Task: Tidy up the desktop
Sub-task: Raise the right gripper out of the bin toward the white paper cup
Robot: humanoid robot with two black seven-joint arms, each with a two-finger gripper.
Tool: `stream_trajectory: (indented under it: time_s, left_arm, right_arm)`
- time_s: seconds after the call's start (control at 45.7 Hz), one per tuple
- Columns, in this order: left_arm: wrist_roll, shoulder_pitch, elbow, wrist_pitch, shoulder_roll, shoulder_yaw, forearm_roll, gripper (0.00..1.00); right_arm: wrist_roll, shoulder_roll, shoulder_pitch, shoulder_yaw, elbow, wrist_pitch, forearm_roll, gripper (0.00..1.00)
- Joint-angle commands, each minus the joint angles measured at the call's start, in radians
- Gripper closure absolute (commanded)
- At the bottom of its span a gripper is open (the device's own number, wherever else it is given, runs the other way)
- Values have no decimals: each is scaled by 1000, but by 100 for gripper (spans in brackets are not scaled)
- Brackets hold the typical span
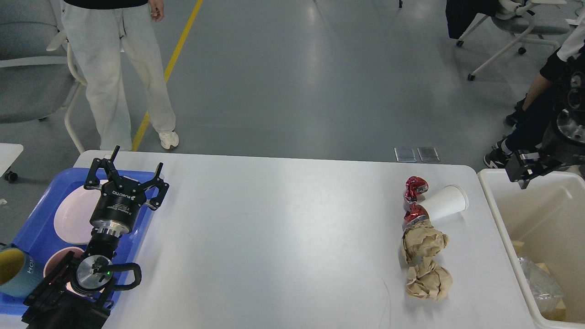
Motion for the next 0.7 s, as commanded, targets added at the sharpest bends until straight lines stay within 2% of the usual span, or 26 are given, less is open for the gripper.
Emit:
stream_trajectory:
  time_s: [0.0, 0.197, 0.306, 0.547, 0.678]
  left_arm:
    - [-2, 0, 1, 0, 2, 0, 0, 3]
    - [-2, 1, 1, 0, 2, -2, 0, 3]
    - [-2, 0, 1, 0, 2, -2, 0, 3]
    - [-2, 0, 1, 0, 2, -2, 0, 3]
    - [-2, 0, 1, 0, 2, -2, 0, 3]
  right_arm:
    - [0, 30, 152, -20, 119, 82, 100, 0]
    - [0, 18, 419, -21, 339, 89, 146, 0]
    - [2, 1, 531, -29, 391, 79, 192, 0]
    - [-3, 19, 548, -84, 392, 3, 289, 0]
    - [-25, 29, 550, -84, 392, -5, 303, 0]
